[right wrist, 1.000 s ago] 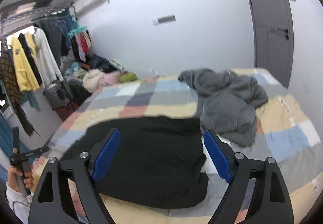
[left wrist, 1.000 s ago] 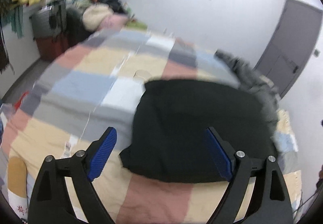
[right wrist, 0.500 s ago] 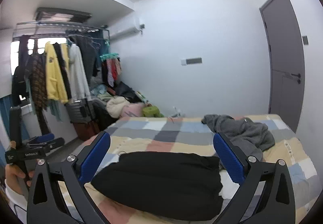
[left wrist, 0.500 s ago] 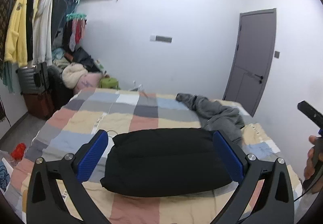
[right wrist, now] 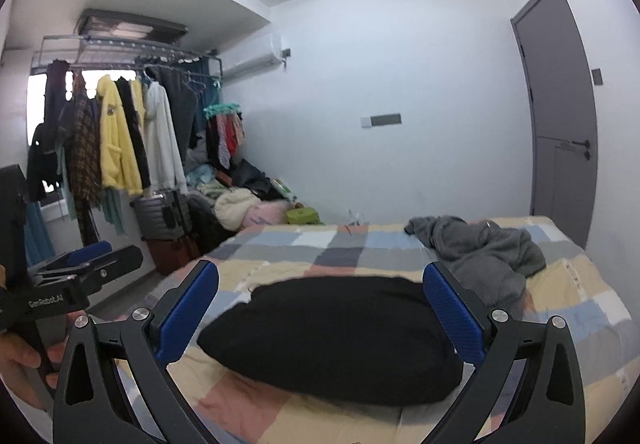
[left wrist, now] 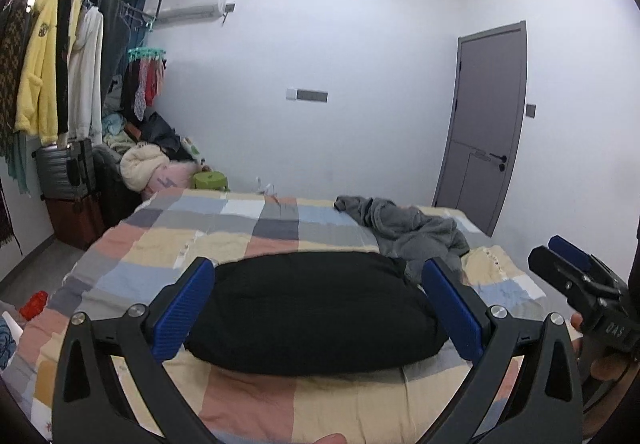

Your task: Fold large clothes

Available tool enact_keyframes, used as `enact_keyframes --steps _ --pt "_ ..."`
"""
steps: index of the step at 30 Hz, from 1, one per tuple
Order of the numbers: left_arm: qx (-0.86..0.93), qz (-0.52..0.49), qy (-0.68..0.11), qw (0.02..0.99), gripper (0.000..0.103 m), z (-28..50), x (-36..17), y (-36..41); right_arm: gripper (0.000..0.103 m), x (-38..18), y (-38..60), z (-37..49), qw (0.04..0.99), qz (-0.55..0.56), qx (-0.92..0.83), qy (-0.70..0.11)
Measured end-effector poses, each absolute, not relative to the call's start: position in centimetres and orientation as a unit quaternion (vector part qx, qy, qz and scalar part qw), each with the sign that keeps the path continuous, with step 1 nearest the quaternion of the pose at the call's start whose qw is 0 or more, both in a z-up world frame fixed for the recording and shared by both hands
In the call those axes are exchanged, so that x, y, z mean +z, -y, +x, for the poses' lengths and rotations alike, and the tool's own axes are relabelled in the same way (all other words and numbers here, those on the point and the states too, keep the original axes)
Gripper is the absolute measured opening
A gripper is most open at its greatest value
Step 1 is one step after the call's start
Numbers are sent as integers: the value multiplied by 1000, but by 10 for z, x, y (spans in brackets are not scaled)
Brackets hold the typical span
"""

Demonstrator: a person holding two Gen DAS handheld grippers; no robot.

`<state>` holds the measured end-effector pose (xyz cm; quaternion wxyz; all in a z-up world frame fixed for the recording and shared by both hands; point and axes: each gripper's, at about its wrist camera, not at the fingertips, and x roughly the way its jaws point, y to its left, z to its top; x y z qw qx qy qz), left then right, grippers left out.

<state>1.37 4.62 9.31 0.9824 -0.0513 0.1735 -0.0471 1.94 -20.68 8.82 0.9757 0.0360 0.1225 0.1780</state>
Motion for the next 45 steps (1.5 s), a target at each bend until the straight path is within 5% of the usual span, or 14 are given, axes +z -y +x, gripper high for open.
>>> enact_keyframes --steps 15,45 --pt "-21 -64 -256 964 103 33 34 -42 103 29 208 26 966 39 137 -214" --pt "-23 -48 -276 960 103 42 23 -25 103 24 219 27 966 39 122 -225"
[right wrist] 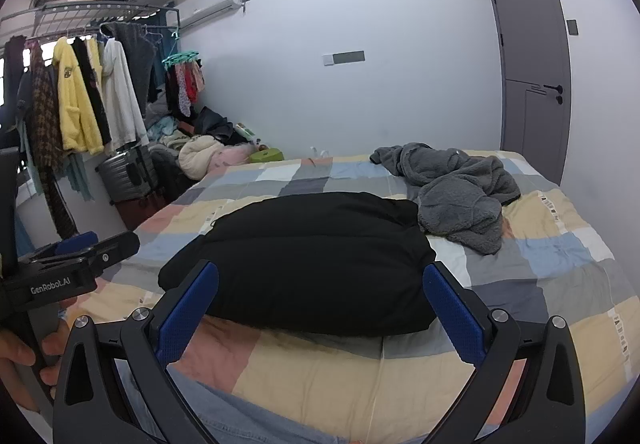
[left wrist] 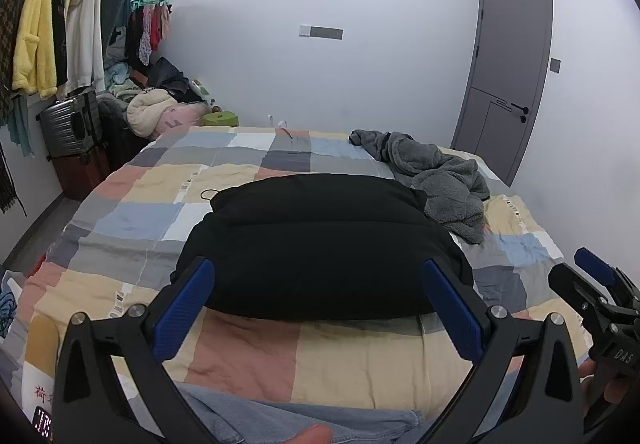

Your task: Fold large clothes

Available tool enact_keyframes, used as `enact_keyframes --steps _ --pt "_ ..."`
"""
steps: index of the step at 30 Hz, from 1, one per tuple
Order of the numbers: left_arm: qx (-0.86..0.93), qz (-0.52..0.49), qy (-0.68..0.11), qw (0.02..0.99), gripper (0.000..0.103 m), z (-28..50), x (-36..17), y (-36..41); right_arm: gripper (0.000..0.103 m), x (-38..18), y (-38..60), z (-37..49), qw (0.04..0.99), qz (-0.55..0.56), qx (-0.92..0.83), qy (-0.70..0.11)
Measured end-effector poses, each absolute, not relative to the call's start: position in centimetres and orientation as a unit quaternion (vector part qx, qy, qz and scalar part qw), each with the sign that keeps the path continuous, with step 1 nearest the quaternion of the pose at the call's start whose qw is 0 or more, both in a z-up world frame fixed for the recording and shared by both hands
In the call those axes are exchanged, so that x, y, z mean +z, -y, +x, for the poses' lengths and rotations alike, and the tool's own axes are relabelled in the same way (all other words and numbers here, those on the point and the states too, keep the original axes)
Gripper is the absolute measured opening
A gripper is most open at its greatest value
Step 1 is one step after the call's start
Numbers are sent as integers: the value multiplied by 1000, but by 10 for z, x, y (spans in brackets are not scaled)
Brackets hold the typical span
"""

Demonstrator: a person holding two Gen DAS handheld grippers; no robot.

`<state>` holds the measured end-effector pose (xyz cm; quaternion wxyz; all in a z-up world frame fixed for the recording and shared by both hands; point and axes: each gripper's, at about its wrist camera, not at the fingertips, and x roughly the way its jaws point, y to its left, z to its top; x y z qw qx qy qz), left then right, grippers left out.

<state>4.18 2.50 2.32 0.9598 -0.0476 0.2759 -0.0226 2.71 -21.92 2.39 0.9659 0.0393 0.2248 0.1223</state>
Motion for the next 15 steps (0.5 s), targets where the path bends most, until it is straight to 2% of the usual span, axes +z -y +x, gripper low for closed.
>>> enact_keyframes --steps 15 --pt "-30 -52 -271 961 103 35 28 -25 103 27 219 28 968 38 112 -222"
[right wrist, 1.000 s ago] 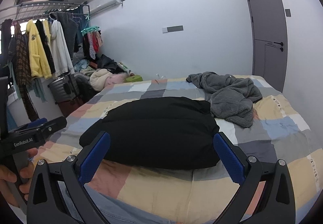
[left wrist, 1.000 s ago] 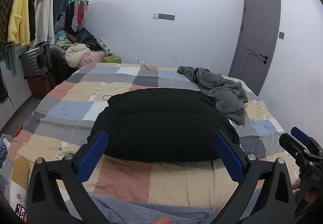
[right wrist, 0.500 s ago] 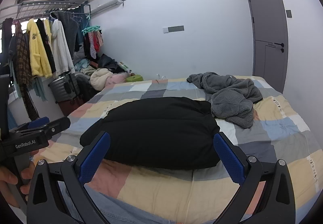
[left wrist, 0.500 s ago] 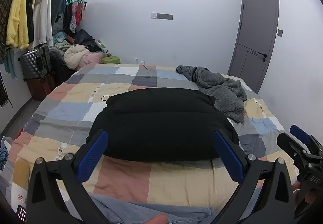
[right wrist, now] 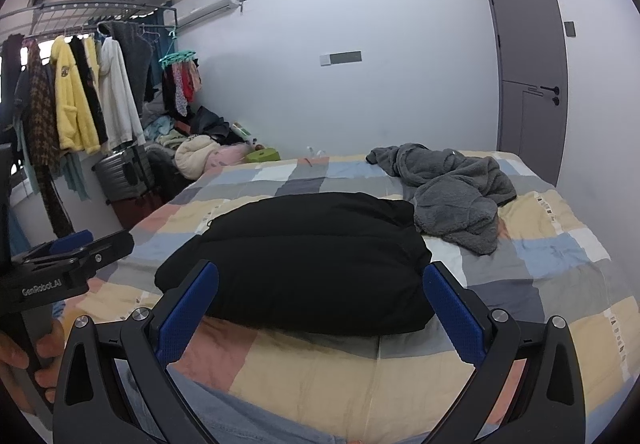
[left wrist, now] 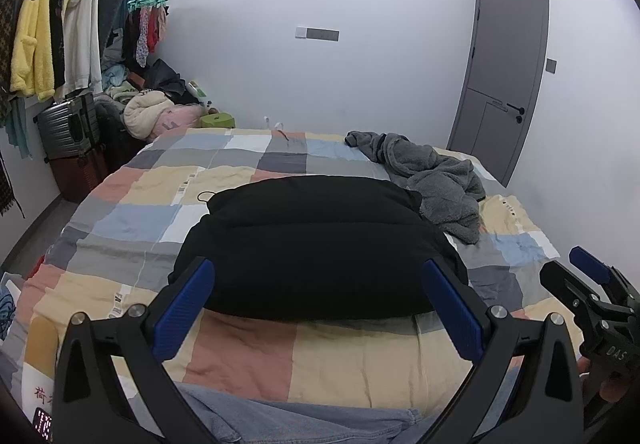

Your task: Fold large clothes

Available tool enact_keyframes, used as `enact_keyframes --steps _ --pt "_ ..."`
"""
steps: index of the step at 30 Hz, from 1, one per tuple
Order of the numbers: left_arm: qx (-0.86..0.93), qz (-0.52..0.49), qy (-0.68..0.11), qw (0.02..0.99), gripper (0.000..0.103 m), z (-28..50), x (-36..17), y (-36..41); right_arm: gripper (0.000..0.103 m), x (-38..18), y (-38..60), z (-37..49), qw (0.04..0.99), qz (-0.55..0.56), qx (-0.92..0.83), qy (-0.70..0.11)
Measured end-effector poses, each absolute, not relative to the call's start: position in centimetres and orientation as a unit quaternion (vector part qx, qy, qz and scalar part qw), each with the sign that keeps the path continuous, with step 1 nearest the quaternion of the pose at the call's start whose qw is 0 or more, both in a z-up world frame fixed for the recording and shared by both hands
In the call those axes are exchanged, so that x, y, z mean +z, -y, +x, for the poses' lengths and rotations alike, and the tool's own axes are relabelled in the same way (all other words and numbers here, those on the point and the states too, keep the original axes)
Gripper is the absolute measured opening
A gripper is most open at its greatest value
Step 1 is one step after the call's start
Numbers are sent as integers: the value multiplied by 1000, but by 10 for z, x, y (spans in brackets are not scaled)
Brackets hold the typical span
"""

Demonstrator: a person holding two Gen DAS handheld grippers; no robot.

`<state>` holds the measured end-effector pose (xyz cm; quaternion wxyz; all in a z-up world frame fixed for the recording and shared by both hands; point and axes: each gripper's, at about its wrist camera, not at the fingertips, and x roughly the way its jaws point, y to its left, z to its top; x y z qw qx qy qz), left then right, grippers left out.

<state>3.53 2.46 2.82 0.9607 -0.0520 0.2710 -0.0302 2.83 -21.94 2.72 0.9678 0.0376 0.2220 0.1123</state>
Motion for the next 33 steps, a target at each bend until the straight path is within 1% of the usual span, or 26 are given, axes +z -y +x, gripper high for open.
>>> enact_keyframes --steps 33 --pt "-31 -43 -273 960 103 36 33 -22 103 26 217 25 970 21 106 -217"
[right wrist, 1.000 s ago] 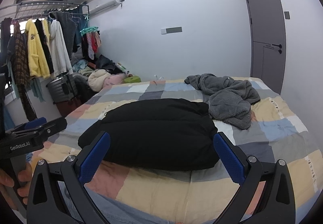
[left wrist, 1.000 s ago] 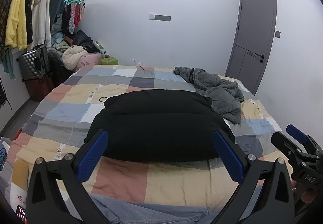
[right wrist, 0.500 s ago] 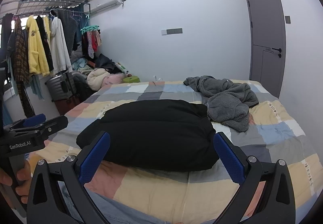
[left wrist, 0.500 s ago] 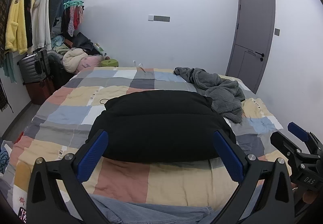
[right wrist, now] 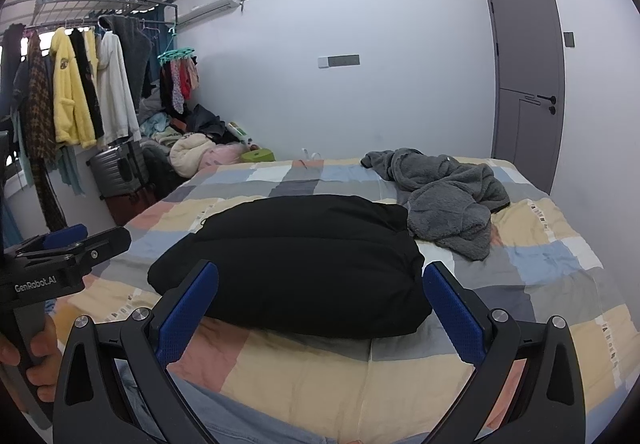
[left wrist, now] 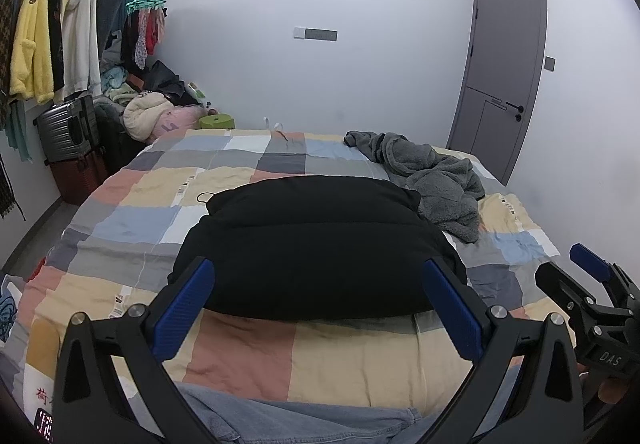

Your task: Fold large clothes

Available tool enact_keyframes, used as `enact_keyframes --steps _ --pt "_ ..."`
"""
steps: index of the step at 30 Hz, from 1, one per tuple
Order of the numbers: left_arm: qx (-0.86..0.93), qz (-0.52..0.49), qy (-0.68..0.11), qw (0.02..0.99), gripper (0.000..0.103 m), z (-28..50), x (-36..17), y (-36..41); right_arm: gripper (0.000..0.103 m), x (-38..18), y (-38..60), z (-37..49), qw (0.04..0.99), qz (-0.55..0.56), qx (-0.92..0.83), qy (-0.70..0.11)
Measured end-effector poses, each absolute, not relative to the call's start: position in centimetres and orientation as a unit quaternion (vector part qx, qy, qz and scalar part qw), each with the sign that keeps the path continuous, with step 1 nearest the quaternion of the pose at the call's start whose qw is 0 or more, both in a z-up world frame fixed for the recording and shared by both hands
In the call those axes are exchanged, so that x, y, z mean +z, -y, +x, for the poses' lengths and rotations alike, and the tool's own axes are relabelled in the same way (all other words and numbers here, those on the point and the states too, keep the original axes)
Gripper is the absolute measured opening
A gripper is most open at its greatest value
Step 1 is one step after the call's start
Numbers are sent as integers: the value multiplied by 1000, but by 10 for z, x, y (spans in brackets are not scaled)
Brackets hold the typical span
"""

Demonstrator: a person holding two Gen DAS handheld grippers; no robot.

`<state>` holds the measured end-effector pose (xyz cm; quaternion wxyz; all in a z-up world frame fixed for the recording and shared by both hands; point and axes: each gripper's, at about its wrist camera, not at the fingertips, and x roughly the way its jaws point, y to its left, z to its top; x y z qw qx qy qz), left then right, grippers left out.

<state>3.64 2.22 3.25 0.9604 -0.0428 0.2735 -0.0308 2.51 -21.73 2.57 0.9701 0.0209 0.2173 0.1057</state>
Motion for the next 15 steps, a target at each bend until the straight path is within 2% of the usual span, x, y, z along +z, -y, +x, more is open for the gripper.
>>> enact_keyframes --steps 15 --pt "-29 -43 -270 962 103 32 34 -20 103 29 214 24 972 8 99 -213"
